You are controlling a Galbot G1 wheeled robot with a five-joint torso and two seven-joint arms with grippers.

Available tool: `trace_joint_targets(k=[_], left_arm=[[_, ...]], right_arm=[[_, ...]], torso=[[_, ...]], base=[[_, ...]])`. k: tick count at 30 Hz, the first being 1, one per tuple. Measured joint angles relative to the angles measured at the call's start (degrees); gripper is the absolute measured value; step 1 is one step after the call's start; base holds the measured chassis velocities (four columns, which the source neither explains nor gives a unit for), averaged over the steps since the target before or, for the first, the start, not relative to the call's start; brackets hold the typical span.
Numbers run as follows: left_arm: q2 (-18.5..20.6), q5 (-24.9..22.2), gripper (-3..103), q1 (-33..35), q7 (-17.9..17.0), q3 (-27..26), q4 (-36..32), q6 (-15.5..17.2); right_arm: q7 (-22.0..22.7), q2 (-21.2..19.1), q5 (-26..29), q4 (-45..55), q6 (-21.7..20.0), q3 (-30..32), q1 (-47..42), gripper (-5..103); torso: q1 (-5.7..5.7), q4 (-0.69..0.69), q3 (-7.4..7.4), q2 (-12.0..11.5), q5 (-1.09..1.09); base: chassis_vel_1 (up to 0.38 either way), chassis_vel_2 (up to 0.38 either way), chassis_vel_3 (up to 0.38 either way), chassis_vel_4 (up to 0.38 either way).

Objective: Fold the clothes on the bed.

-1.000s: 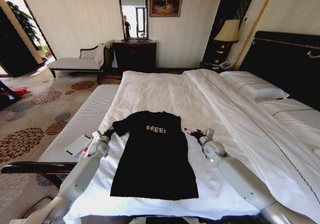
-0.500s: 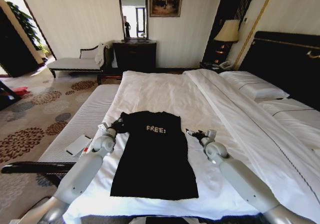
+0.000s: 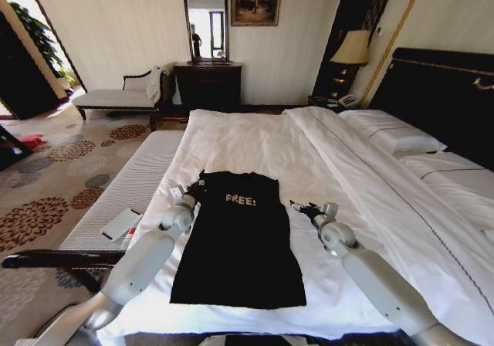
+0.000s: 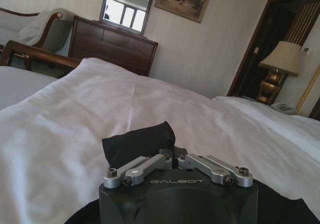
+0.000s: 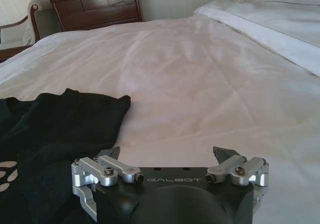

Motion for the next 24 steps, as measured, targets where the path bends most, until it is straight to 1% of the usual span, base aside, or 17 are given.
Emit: trace_joint_targets(k=[10,16,24], left_arm=[[-2.6,1.7,0,-1.8,-1.4,4.8,2.1,0.0],[-3.5,3.1,0,-1.7,-1.5,7.4,3.2,0.0],[-4.7,4.0,0,-1.2,-1.5,9.5,4.3,0.0]], right_arm=[[-0.3,0.0,0.1,0.0,0.0,0.1,0.4,100],[-0.5,0.1,0.1,0.0,0.1,0.2,0.4,100],[-0.9,-0.1,0.1,-0.2,0.1,0.6,0.4,100]], torso=[[0.00,0.00,0.00,0.0,0.00],[0.00,0.00,0.00,0.0,0.00],[0.00,0.00,0.00,0.0,-0.01]], base=[[0.000,0.000,0.000,0.000],[0.000,0.000,0.000,0.000],[0.000,0.000,0.000,0.000]])
